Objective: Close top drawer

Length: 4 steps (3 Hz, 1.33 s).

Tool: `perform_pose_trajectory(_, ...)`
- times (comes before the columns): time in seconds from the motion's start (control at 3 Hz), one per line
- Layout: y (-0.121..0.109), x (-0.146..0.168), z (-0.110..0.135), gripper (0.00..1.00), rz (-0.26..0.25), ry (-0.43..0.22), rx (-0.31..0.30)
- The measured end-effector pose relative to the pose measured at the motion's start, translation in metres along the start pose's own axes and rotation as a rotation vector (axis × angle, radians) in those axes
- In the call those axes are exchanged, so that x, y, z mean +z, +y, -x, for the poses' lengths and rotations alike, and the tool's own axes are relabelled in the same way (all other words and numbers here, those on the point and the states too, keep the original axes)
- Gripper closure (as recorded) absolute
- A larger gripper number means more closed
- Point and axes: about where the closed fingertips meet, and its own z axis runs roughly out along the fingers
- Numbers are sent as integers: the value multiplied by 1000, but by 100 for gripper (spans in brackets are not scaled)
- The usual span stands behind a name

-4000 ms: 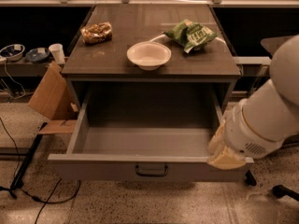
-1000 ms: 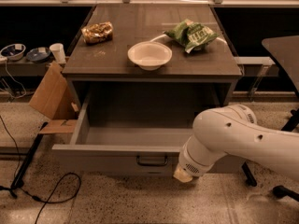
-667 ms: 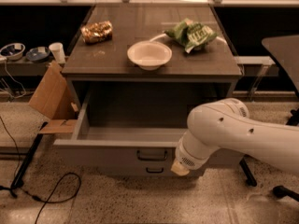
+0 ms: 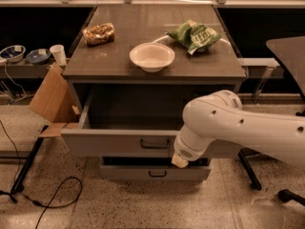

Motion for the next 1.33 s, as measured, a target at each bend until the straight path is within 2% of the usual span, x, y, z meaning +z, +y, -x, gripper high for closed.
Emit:
perform_pose_trajectory(0.33, -16, 5, 22, 85, -23, 13, -37)
perform_pose_trajectory(1.0, -28, 9, 42, 38, -42, 24, -83)
perform_pose_trajectory(1.33, -29, 9, 40, 16, -42, 24, -83)
